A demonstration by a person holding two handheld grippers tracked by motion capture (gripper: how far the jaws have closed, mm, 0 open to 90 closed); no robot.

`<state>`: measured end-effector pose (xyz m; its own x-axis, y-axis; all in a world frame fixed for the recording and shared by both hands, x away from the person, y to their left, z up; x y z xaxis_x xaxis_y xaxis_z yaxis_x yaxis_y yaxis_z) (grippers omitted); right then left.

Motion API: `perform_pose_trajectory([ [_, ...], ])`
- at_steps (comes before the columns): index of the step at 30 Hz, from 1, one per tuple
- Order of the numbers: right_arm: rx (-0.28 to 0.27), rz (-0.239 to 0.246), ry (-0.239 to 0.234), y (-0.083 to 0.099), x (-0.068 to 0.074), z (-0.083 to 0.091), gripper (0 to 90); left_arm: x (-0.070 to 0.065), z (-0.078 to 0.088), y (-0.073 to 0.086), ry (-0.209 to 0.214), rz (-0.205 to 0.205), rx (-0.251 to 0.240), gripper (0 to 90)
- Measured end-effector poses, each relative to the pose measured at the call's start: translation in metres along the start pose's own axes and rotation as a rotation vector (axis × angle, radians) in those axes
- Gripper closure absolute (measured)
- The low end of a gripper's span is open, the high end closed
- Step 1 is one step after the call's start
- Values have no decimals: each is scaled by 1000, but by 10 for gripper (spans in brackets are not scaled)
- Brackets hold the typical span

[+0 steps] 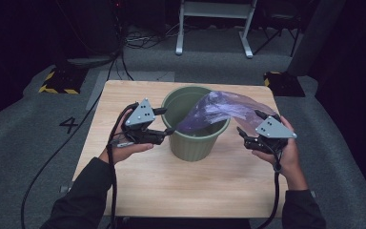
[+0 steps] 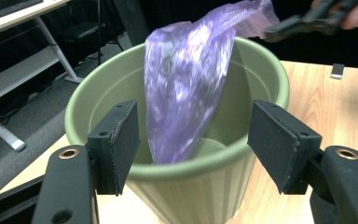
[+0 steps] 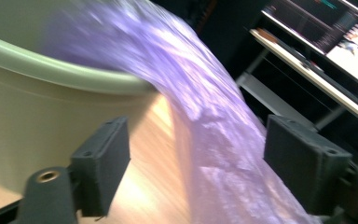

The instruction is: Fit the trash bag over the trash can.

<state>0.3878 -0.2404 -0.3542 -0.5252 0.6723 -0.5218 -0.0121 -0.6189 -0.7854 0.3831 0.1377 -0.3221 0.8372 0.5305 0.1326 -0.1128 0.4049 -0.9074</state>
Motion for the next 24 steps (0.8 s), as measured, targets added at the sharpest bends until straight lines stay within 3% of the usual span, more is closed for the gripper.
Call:
perform_pose_trajectory([
  [2,12,-6,32,6,-4,-9,360,1,2,4,11,8,-2,338],
  [3,18,-17,27,10,-7,-15,476,2,2,5,7,10,0,340],
  [4,24,-25,22,13,-9,-20,510,3,3,6,5,11,-2,340],
  [6,39,-20,40,18,-14,-29,702,3,5,5,4,15,-10,340],
  [10,0,-39,38,17,-19,-31,896,3,5,3,0,21,-21,314],
  [16,-55,-11,33,0,-18,-24,900,-2,-4,-5,21,17,-18,249],
  [21,-110,21,3,-21,-10,-15,900,-17,-21,-24,53,-30,-17,218],
  [24,-124,67,-14,-35,-1,-12,900,-25,-31,-34,69,-47,-10,215],
])
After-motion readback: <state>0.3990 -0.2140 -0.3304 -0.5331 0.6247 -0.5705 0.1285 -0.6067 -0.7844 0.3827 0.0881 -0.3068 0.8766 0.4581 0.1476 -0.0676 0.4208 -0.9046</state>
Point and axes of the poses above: each handheld gripper's, and its own axes: z roughly backward along the jaws, y roughly out of its underside, x roughly to its left, the point moved 1 cm from there along -z, roughly forward along the jaws, and after that the axes turned 3 degrees about z, right-handed, at the moved point
